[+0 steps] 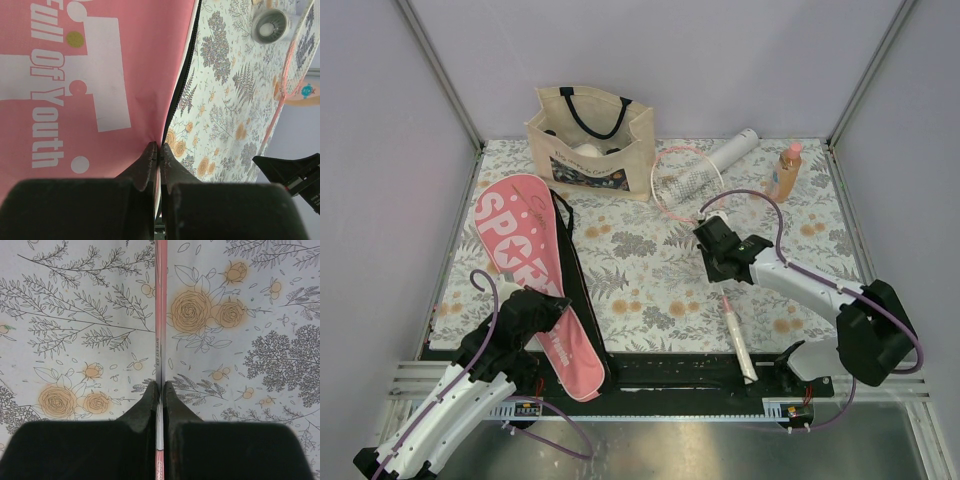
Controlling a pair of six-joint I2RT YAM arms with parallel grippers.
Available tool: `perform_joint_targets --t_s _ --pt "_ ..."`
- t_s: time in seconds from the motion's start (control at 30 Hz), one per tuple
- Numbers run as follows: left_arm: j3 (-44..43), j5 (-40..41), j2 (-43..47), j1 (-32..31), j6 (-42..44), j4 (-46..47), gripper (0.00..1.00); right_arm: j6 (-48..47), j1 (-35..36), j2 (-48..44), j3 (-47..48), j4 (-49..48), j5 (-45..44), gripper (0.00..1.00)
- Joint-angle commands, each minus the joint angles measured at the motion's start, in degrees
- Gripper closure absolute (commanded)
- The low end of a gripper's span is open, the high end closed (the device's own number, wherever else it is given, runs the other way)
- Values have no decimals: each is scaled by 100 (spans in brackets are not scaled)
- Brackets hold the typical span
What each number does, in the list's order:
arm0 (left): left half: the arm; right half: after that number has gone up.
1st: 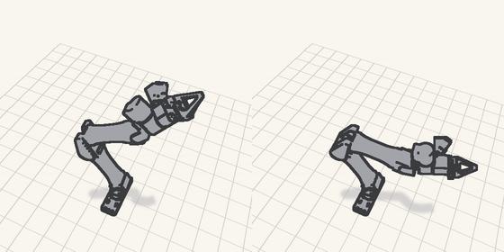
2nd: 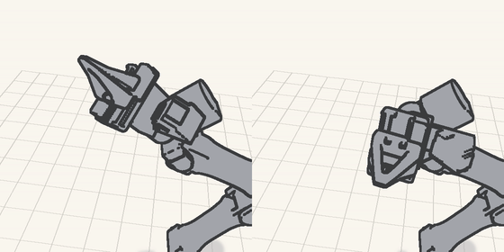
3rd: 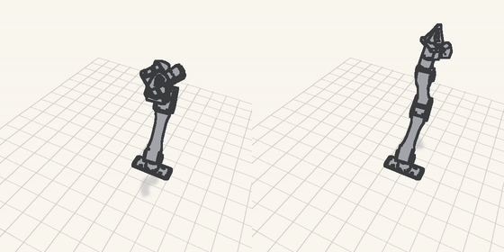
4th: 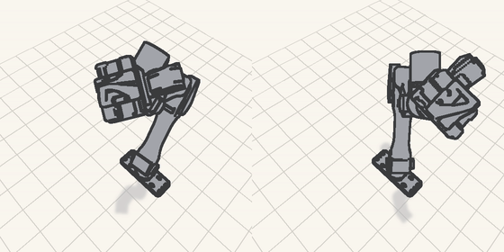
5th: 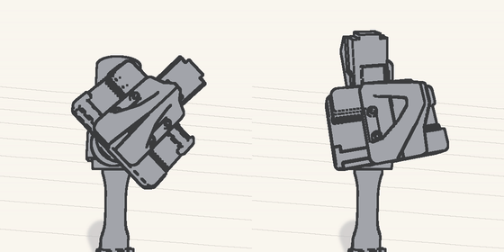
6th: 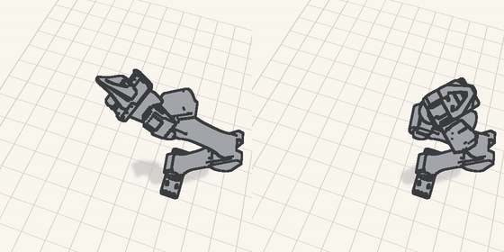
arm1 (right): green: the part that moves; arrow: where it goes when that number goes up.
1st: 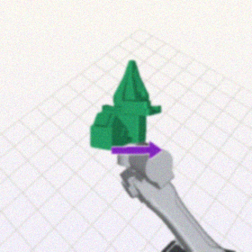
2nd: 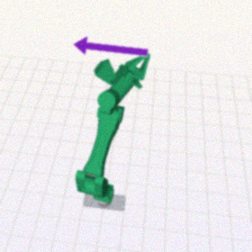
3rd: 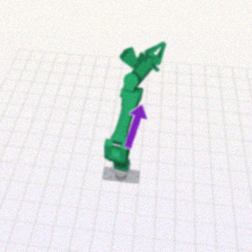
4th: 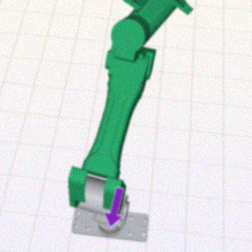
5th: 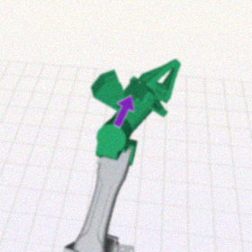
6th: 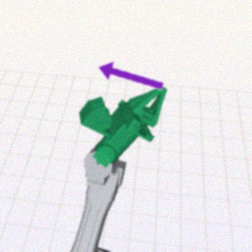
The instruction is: Pack up the badminton gear
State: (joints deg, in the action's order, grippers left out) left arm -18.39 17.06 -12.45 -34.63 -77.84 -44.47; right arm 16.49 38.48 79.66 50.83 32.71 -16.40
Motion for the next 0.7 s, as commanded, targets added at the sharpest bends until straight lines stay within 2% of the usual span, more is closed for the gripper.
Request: perform_joint_targets --t_s 0.0,0.23,0.47,0.67 --pt "-314 122 102 -8 -3 176 100 73 -25 -520 322 60 -442 100" --pt "-323 122 190 -8 -38 131 100 302 -25 -698 331 -150 -1215 100" --pt "-384 131 181 -8 -29 105 100 -119 -34 -776 340 -712 -1795 100" --pt "-393 140 164 -8 -47 105 100 -506 -33 -1276 340 -1134 -1972 100"
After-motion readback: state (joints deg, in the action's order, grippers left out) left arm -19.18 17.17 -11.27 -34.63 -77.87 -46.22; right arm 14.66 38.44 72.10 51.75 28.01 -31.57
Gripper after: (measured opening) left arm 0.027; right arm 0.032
